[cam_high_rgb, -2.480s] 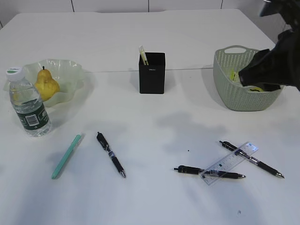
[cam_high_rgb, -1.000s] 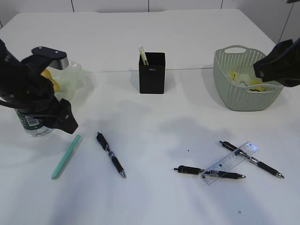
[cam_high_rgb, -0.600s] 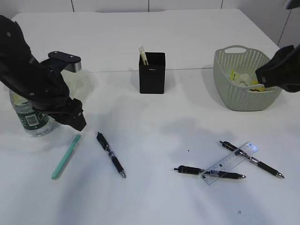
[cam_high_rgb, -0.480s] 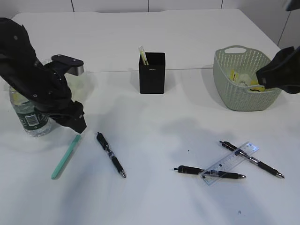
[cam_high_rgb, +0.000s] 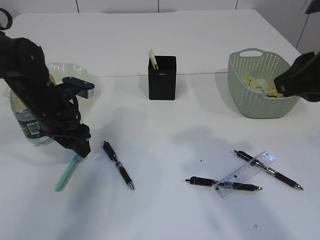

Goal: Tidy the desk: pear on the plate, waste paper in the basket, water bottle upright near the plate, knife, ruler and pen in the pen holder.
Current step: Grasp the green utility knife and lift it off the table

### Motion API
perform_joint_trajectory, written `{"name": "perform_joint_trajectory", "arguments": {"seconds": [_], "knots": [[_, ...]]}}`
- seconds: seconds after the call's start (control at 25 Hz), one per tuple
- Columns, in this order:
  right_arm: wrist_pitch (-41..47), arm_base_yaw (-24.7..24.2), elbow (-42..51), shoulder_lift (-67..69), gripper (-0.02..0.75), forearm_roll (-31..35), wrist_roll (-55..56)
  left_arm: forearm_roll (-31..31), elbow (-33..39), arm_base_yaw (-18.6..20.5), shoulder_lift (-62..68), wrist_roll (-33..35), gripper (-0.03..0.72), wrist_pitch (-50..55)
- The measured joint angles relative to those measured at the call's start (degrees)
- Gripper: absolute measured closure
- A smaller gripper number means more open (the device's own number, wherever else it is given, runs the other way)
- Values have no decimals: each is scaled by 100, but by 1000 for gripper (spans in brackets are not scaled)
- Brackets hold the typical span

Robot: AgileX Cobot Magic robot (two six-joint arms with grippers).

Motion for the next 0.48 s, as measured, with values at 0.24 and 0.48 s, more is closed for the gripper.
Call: {"name": "perform_joint_trajectory", "arguments": {"seconds": [0.24, 0.48], "knots": [[0, 0, 0, 0, 473, 0, 0, 66, 0, 0, 134, 0, 262, -19], [4, 0, 0, 0, 473, 0, 0, 76, 0, 0, 292, 0, 263, -33]]}}
